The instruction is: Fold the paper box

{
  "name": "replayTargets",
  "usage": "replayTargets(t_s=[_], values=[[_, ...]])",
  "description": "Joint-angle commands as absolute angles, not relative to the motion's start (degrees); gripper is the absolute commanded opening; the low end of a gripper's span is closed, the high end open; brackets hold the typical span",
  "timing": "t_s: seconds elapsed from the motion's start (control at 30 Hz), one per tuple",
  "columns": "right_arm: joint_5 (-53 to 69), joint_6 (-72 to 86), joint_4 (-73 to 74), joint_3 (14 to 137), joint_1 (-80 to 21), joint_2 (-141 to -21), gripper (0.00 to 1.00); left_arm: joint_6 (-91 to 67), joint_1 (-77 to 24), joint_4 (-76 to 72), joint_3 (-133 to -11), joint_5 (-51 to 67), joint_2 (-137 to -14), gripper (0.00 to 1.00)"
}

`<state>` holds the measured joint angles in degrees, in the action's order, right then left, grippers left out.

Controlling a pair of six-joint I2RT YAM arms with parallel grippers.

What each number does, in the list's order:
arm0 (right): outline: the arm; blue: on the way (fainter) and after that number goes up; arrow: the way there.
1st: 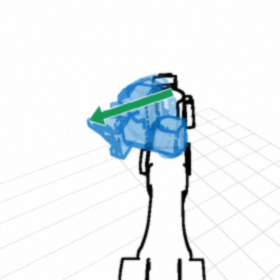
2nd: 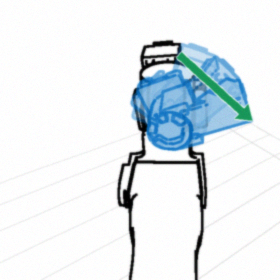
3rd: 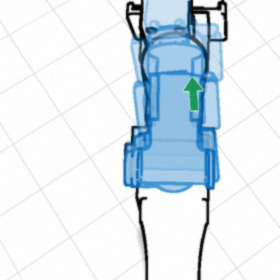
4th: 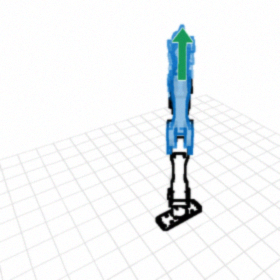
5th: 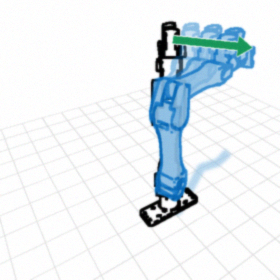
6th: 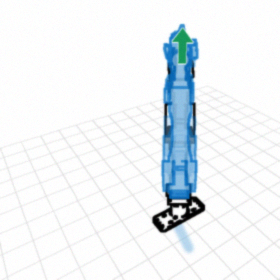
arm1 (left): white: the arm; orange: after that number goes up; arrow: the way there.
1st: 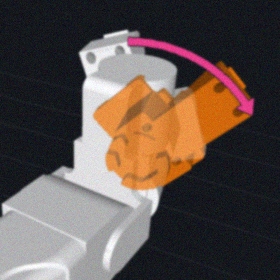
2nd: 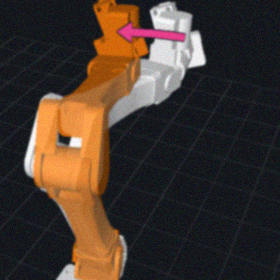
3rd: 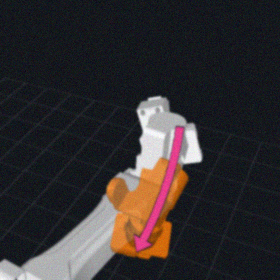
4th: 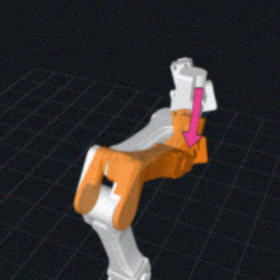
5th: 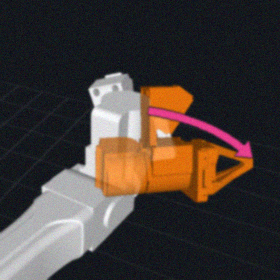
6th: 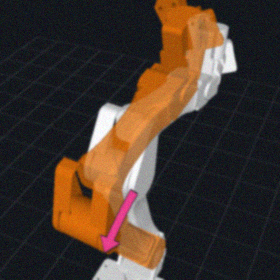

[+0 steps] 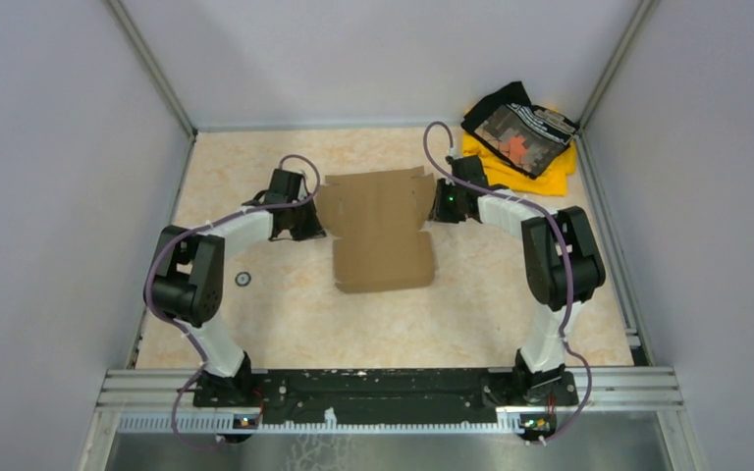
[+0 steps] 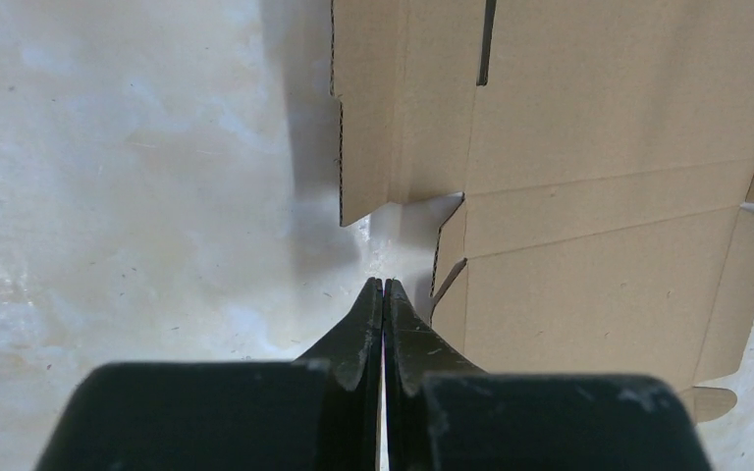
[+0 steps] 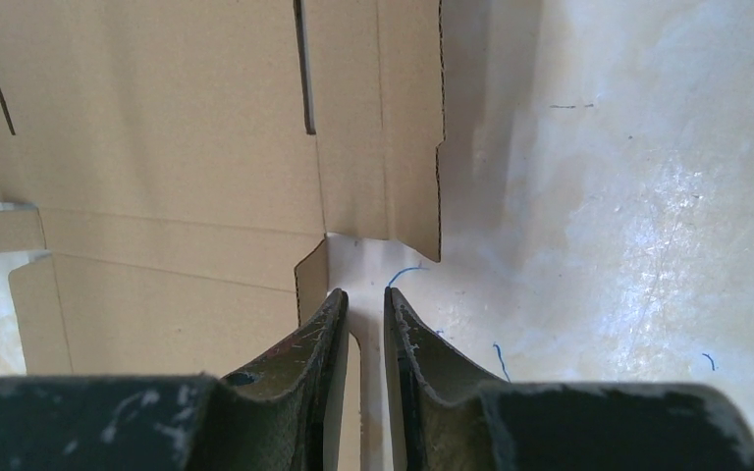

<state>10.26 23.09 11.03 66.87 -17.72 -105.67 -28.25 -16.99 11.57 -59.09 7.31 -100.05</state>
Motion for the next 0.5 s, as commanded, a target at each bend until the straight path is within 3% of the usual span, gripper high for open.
replayTargets(t_s=[0.0,0.47], values=[[11.49,22.41,10.0,69.74,-17.4,-106.35,0.2,-29.17,-16.96,9.46,-60.46,9.69,-101.41,0.02],[13.77,22.91,9.67,70.53,-18.01,-106.65,0.2,-30.05,-17.3,7.92,-60.97,12.37,-101.94,0.08]])
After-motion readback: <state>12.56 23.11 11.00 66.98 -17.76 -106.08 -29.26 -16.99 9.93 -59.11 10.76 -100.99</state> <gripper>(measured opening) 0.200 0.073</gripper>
